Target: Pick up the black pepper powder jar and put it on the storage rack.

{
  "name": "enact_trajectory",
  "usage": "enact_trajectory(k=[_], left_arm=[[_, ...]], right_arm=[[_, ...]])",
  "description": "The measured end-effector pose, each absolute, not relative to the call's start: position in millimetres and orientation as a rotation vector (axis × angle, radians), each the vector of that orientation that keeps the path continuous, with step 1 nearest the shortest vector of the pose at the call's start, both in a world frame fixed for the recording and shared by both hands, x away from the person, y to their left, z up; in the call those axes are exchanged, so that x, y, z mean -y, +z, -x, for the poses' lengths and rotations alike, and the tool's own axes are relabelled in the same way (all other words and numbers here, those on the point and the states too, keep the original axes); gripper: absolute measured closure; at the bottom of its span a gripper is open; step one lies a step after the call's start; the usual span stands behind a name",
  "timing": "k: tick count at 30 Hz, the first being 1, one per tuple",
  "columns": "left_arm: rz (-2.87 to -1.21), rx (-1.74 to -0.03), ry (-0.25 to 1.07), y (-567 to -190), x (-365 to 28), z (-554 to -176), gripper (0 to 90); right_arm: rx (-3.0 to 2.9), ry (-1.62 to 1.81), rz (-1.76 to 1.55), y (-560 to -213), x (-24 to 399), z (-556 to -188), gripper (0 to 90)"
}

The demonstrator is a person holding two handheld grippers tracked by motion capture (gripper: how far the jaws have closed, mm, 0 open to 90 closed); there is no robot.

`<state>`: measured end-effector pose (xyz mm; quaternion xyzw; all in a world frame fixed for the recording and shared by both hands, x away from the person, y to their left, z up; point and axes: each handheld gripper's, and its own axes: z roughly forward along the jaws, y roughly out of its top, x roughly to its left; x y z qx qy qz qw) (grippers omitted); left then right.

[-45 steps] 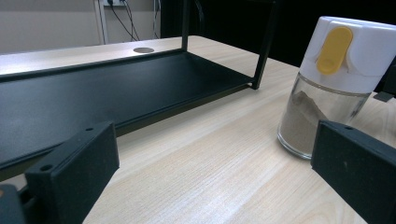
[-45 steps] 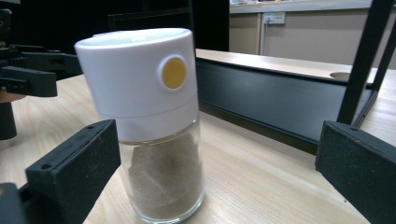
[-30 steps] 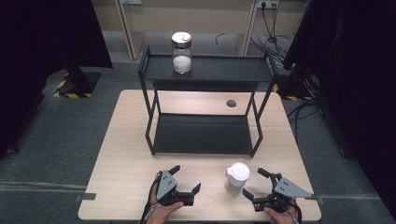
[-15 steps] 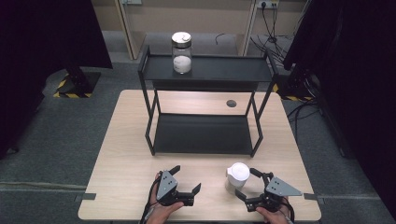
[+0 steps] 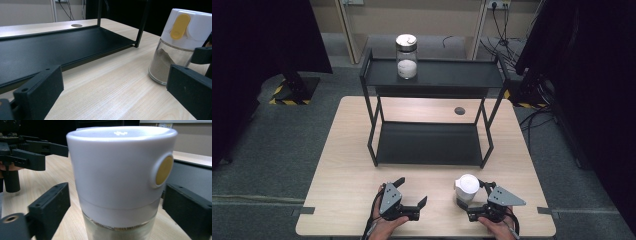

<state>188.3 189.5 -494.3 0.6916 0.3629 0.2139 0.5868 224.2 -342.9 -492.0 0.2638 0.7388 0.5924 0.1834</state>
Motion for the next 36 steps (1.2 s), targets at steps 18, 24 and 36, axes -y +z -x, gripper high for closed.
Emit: enact_trajectory(k=[18, 24, 36], left_arm=[[-1.613, -0.851, 0.497, -495, -189, -189, 0.4], [-1.609, -0.852, 0.498, -495, -190, -189, 0.4], [-1.612, -0.857, 0.490, -496, -190, -190, 0.7]], right_arm=[[-2.100, 1.594, -0.737, -483, 336, -221, 30.6], [-2.069, 1.620, -0.733, -477, 340, -217, 30.7], [-2.077, 1.631, -0.742, -466, 339, -216, 30.7]])
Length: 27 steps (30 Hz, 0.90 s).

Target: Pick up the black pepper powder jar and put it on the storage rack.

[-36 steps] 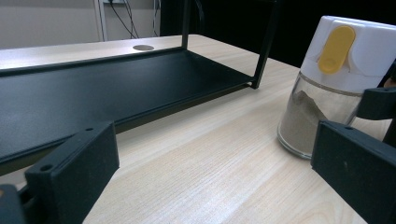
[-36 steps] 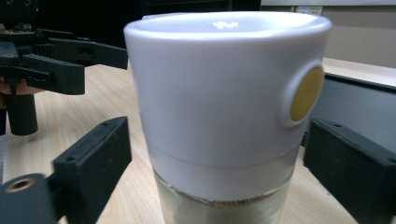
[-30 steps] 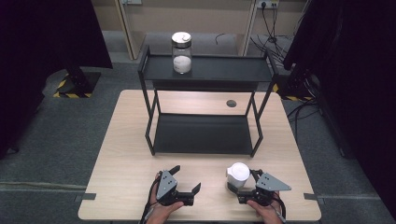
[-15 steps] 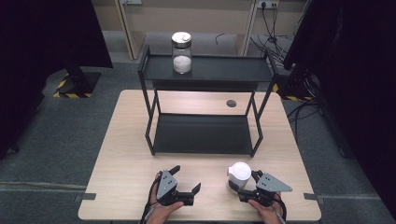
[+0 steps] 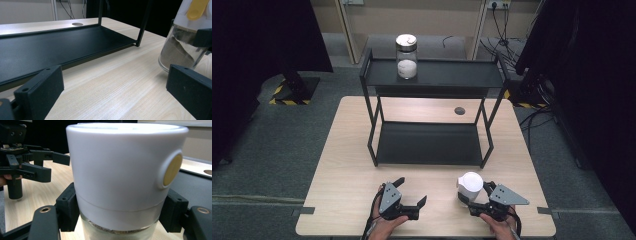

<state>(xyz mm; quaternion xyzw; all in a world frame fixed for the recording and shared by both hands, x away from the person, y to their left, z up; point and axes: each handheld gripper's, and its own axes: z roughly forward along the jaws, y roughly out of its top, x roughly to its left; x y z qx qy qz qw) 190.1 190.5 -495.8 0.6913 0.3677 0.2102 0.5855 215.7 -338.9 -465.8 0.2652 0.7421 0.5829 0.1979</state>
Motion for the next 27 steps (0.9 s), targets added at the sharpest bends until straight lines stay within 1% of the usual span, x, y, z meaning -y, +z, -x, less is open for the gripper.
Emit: enact_trajectory(k=[12, 27], left_arm=[[-1.609, -0.859, 0.493, -496, -191, -190, 0.7], [-1.610, -0.857, 0.489, -496, -191, -190, 0.9]], right_arm=[[-2.076, 1.622, -0.720, -445, 337, -219, 30.7], [-2.048, 1.629, -0.695, -411, 326, -234, 30.7]])
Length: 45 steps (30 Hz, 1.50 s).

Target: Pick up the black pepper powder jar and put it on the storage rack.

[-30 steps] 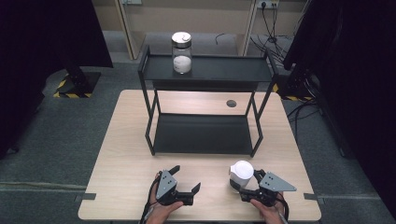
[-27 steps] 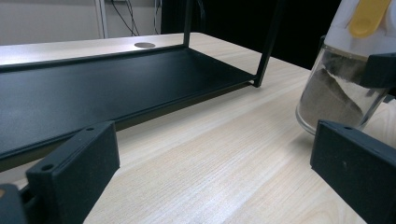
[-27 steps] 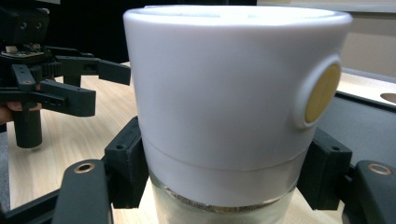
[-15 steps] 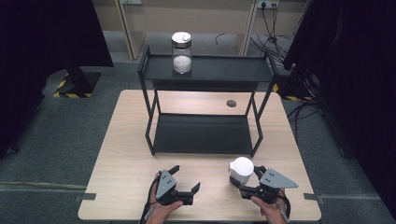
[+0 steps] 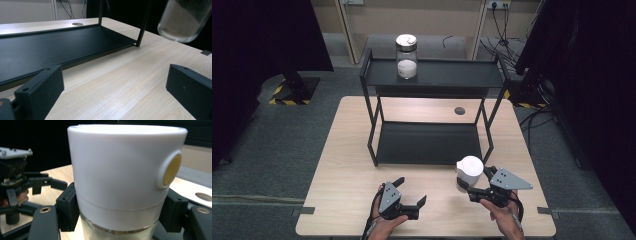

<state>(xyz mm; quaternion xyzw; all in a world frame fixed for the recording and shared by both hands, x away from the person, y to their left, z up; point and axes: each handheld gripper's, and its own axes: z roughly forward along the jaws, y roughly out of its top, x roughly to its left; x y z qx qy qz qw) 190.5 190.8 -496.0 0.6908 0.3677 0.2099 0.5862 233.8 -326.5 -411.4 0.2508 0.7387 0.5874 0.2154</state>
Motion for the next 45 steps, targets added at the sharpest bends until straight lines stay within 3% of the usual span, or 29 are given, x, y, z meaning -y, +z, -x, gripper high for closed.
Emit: enact_trajectory(k=[31, 45], left_arm=[[-1.609, -0.854, 0.489, -496, -191, -190, 0.9], [-1.613, -0.851, 0.487, -496, -191, -191, 0.9]], right_arm=[[-2.060, 1.659, -0.656, -353, 300, -265, 30.8], [-2.044, 1.669, -0.609, -307, 290, -283, 30.8]])
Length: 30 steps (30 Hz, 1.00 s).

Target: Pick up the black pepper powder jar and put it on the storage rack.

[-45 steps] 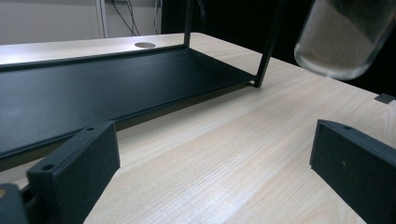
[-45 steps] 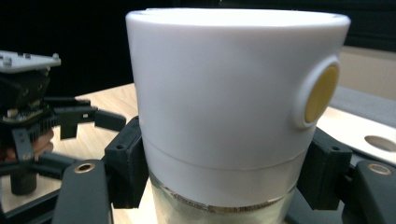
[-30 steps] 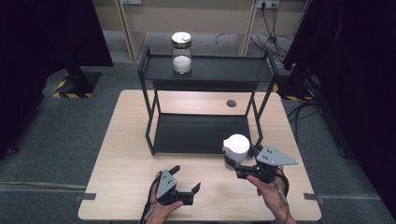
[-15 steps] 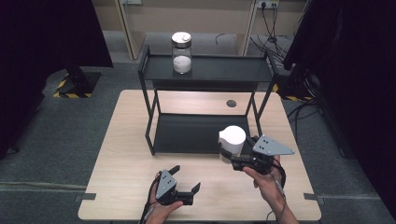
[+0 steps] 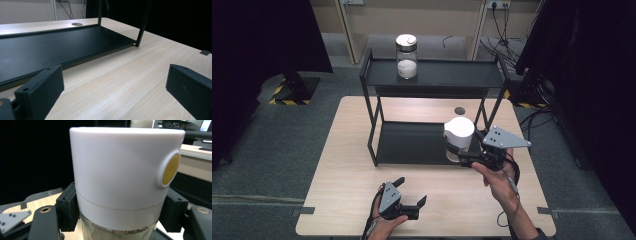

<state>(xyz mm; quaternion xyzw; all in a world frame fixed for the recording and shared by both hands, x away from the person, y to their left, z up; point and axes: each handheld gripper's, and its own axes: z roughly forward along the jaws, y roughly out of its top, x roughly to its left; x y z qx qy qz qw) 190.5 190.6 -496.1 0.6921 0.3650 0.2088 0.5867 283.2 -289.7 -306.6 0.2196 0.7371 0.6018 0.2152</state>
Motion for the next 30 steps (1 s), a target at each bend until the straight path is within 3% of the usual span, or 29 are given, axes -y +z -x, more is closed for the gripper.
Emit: enact_trajectory(k=[30], left_arm=[[-1.617, -0.846, 0.481, -496, -191, -190, 0.9]], right_arm=[[-2.039, 1.696, -0.621, -232, 263, -324, 30.8]])
